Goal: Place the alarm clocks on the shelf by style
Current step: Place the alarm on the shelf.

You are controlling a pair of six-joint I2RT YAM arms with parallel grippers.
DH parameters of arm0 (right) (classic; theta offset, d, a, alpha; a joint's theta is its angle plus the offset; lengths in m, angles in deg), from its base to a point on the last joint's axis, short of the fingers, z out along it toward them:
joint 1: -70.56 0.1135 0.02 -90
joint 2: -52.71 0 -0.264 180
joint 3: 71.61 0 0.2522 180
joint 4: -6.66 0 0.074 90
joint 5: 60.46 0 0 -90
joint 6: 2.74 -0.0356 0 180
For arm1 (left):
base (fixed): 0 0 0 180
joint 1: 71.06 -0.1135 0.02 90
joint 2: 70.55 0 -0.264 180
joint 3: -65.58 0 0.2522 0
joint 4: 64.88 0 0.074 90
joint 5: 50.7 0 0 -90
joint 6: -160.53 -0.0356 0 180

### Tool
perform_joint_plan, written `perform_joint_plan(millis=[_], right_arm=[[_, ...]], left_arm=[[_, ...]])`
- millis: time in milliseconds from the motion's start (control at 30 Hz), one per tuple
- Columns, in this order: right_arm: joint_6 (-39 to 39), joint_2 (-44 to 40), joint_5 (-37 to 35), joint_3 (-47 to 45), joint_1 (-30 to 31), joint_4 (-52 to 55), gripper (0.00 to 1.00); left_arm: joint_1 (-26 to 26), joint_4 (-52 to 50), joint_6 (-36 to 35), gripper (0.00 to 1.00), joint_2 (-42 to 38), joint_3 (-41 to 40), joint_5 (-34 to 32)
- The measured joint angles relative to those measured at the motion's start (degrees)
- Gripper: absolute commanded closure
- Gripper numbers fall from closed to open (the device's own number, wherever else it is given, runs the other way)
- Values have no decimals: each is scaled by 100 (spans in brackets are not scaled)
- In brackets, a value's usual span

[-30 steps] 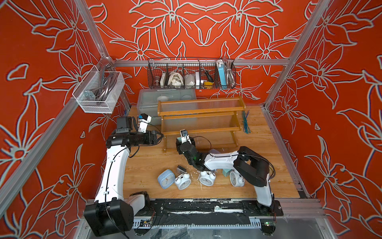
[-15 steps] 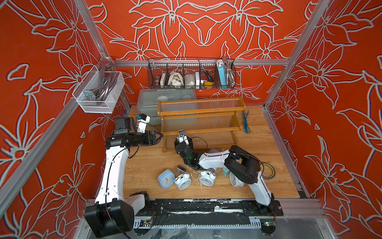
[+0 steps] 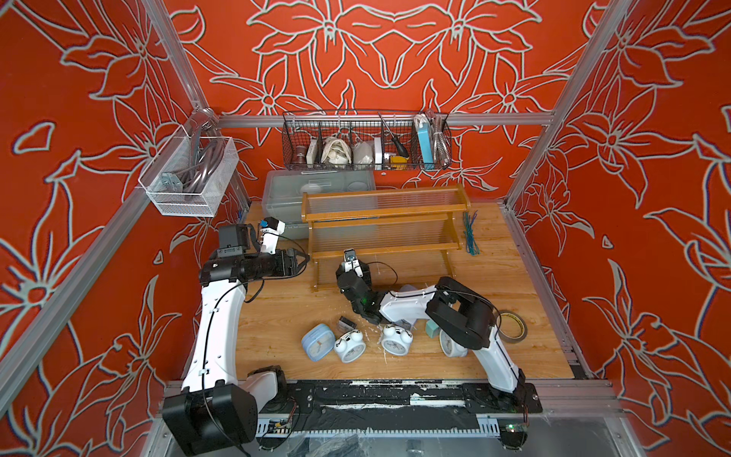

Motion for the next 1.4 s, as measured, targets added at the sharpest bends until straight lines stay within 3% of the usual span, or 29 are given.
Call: perform_joint_plan(millis=[300,400,667,1100,1400], right_arm=[[20,-76,35,-2,2,125,8],[-20,-317,85,-72,2,289,4],[-293,-1370,363,-332,0,1176,2],[-997,-3318,1139,-822,-50,3985,3],[-1062,-4242,1788,-1093,-140,5681,6]], left_arm=[[-4,13,0,28,0,-13,-39],[-11,33,2,28,-9,-39,-44],[-26,81,0,28,-70,-83,-35],[-20,125,-4,28,-90,-256,234],[170,127,-17,28,-90,-262,297]])
